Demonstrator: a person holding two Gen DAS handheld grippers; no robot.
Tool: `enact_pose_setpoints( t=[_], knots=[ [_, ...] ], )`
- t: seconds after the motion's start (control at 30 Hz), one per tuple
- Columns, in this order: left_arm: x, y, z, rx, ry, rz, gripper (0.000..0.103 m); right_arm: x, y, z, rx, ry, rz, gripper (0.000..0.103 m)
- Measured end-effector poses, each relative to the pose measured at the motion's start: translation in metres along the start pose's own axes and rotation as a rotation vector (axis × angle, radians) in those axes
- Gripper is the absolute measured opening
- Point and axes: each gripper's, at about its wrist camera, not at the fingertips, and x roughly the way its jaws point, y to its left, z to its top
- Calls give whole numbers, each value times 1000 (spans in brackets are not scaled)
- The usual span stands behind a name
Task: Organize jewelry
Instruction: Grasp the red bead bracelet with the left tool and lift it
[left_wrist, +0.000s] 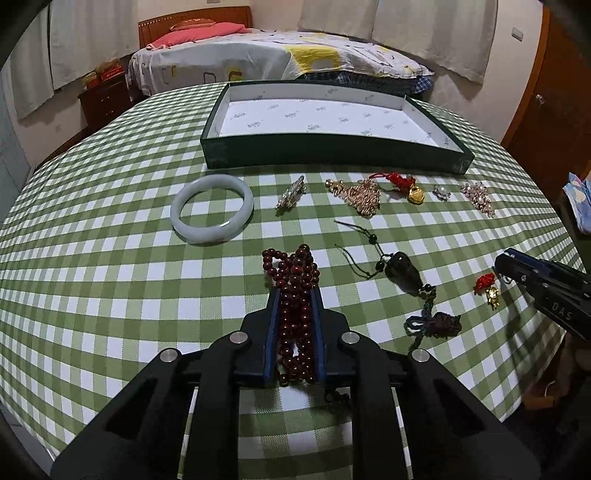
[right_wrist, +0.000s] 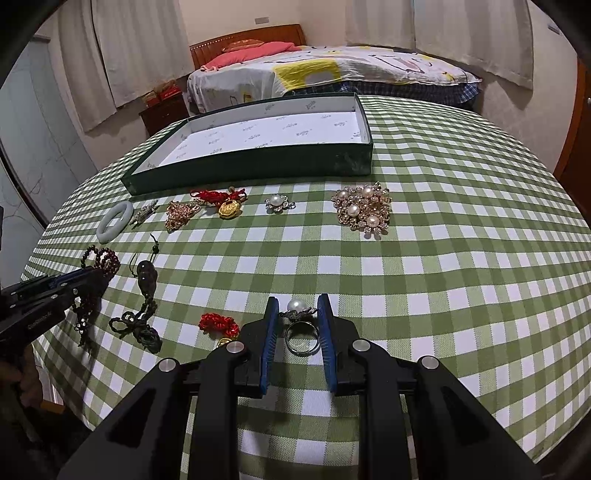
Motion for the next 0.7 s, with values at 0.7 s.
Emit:
enact_pose_setpoints(
  t=[0.7],
  knots=[
    [-30, -9, 40, 31, -104, -51, 16, -23, 9, 30, -12, -74, 11, 22]
  ],
)
